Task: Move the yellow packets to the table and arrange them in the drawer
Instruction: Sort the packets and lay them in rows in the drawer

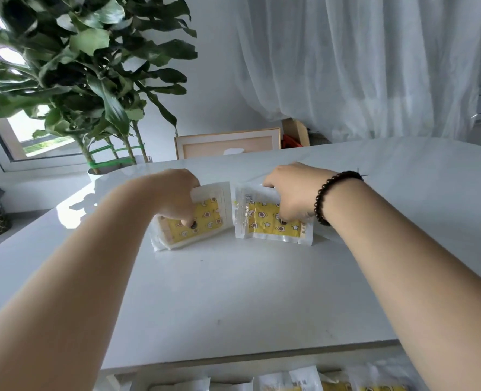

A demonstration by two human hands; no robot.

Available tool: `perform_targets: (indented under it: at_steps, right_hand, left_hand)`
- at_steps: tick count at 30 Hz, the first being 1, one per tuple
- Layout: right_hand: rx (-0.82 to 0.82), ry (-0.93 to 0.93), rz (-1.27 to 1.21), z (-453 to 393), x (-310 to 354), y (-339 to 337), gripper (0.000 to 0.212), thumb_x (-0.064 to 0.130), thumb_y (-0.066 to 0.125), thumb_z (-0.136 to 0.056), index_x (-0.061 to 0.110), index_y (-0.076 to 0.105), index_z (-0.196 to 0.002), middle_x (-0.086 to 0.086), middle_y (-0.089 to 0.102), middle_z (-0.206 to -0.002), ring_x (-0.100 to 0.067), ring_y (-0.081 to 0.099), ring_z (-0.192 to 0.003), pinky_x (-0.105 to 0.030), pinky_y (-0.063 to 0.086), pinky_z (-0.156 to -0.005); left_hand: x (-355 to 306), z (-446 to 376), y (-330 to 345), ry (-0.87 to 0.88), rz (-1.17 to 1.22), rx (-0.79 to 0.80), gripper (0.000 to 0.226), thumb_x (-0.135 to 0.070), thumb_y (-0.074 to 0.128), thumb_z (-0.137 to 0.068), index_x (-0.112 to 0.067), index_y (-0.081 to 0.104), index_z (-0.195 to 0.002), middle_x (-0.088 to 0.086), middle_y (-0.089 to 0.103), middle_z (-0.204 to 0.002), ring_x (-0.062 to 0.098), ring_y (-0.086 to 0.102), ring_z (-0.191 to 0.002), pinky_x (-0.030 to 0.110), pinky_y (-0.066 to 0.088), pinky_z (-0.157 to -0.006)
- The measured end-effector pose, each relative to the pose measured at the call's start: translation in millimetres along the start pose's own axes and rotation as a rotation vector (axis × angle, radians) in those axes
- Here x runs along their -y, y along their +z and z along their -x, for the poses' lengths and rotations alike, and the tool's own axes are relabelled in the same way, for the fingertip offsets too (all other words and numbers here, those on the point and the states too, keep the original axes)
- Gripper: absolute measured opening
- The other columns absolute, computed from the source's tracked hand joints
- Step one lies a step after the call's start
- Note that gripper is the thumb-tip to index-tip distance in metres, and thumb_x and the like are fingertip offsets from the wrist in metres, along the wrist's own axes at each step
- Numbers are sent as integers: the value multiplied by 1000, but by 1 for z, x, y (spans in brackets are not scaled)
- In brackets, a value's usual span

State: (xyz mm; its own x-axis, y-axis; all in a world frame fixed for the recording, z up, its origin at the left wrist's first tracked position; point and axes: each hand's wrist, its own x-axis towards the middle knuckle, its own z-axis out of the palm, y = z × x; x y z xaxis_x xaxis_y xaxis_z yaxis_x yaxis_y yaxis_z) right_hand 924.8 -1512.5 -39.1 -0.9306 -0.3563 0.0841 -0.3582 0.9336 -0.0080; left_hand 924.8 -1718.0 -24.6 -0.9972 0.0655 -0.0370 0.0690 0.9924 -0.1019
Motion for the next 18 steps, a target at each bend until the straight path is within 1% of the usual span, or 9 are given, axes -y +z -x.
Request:
perform_targets:
  at_steps: [2, 4, 5, 7, 10, 13, 15, 16, 18]
  right_hand:
    - [23, 4, 45, -6, 9, 4, 14, 7, 65, -76, 11, 56, -86, -6, 58, -89, -21, 59, -77, -25, 42, -51]
    - [35, -8, 43, -10, 13, 8, 17, 7, 64, -78, 7, 58, -93, -8, 59, -93, -23, 60, -80, -25, 42, -51]
    - [42, -13, 42, -11, 13, 9, 15, 7, 64, -79, 7, 57, -93, -8, 59, -92, -22, 59, -78, -24, 40, -49]
    - [51, -21, 45, -8, 11, 5, 14, 9, 65, -79, 10, 52, -84, -6, 57, -86, -19, 54, -69, -24, 36, -47]
    - [69, -29, 100, 1, 11, -12, 25, 15, 70, -78, 14, 45, -74, -3, 53, -78, -17, 50, -63, -23, 36, -47]
    - [147, -14, 172, 10, 12, -23, 22, 18, 72, -78, 13, 51, -78, -3, 55, -79, -16, 52, -65, -22, 40, -48]
    - [185, -1, 192, 16, 12, -20, 13, 15, 67, -81, 11, 56, -87, -3, 57, -81, -16, 53, -65, -22, 40, -48]
    - [172, -1, 179, 20, 12, -15, 9, 12, 62, -82, 10, 56, -88, -3, 54, -79, -16, 50, -62, -22, 38, -47]
    - [103, -8, 129, 28, 10, -10, 9, 8, 56, -84, 10, 52, -91, -1, 48, -76, -14, 46, -58, -22, 35, -46]
  left_hand:
    - [-7, -5, 8, 25, -9, -7, 53, -34, 78, -72, -18, 53, -116, -2, 54, -99, 22, 58, -92, 33, 51, -75]
    - [-10, -7, 12, 44, -5, -40, 55, -36, 77, -74, -18, 52, -119, -3, 51, -97, 22, 55, -93, 33, 49, -74]
    - [-10, -7, 12, 47, -4, -52, 55, -37, 77, -74, -18, 52, -119, -3, 51, -95, 22, 54, -92, 32, 48, -73]
    - [-9, -3, 9, 56, -11, -63, 55, -39, 78, -74, -18, 53, -117, -3, 50, -92, 22, 54, -89, 31, 45, -69]
    - [-7, 8, -2, 61, -4, -59, 52, -40, 80, -72, -19, 55, -113, -3, 53, -91, 21, 56, -88, 29, 44, -67]
    - [-10, 19, -10, 84, -35, -40, 51, -39, 78, -74, -19, 55, -114, -1, 54, -100, 20, 54, -91, 30, 45, -71]
    - [-17, 25, -2, 93, -77, -2, 47, -36, 72, -80, -18, 51, -117, 2, 54, -108, 20, 51, -90, 32, 46, -74]
    - [-21, 27, 5, 92, -93, 0, 41, -32, 67, -83, -18, 48, -117, 2, 54, -109, 21, 50, -89, 32, 45, -72]
    - [-26, 34, 14, 80, -108, -47, 33, -25, 58, -86, -18, 46, -115, 1, 51, -98, 23, 49, -84, 30, 38, -65]
